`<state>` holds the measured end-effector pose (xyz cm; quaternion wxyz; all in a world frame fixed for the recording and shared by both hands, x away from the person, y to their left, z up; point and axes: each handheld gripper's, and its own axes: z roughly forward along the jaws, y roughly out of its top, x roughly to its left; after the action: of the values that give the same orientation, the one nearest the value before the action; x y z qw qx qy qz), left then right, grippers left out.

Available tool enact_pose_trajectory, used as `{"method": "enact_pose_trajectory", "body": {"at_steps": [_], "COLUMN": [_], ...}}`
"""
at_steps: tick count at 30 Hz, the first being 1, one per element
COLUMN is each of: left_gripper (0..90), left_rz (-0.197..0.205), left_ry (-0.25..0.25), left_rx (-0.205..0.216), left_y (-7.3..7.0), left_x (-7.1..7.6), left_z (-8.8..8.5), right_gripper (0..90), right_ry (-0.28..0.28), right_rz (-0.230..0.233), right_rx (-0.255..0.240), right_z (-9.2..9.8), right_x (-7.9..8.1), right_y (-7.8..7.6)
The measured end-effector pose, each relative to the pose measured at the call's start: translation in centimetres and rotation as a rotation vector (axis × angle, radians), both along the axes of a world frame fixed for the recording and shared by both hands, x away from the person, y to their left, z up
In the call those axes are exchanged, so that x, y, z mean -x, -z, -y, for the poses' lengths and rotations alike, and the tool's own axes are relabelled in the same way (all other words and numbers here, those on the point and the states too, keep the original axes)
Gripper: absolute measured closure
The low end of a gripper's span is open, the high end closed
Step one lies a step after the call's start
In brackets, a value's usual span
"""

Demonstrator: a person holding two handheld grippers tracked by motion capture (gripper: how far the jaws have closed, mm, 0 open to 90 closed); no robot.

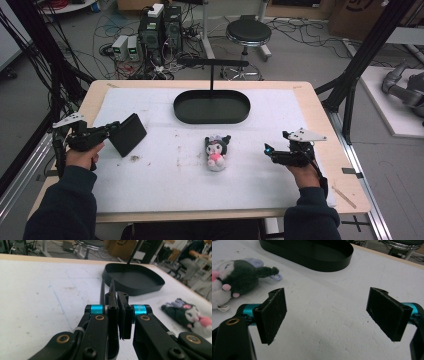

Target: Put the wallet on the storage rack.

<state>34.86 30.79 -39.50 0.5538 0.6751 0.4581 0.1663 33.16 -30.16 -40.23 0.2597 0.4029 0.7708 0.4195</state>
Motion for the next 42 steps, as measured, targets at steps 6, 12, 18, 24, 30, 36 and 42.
{"method": "enact_pose_trajectory", "body": {"at_steps": [6,12,18,24,30,36,42], "left_gripper": [86.9,77.4,85.2,85.4,85.1,82.5,66.1], "left_rz": [0.015,-0.01,-0.011,-0.013,-0.023,-0.016,0.044], "left_ry": [0.026,0.037,0.05,0.149,0.226,0.249,0.234], "left_rx": [-0.067,-0.208,-0.188,-0.102,-0.138,-0.13,-0.105], "left_y": [-0.5,-0.8,-0.8,-0.9,-0.7,-0.4,-0.6], "left_x": [0.3,0.0,-0.1,0.1,0.3,0.5,0.6], "left_z": [1.1,2.4,2.7,3.0,4.8,5.7,5.7], "right_gripper": [16.7,16.7,16.7,16.7,16.7,16.7,16.8], "right_ry": [0.005,0.003,0.007,0.012,0.01,0.009,0.012], "right_rz": [0.002,0.001,0.002,0.001,0.004,0.005,0.003], "right_rx": [-0.003,-0.004,-0.004,-0.007,-0.004,-0.005,-0.011], "right_z": [0.0,0.0,0.1,0.2,0.1,0.1,0.2], "right_x": [0.1,0.0,0.1,0.0,0.1,0.1,0.1], "right_y": [0.0,-0.1,-0.1,-0.1,-0.1,-0.2,-0.1]}}
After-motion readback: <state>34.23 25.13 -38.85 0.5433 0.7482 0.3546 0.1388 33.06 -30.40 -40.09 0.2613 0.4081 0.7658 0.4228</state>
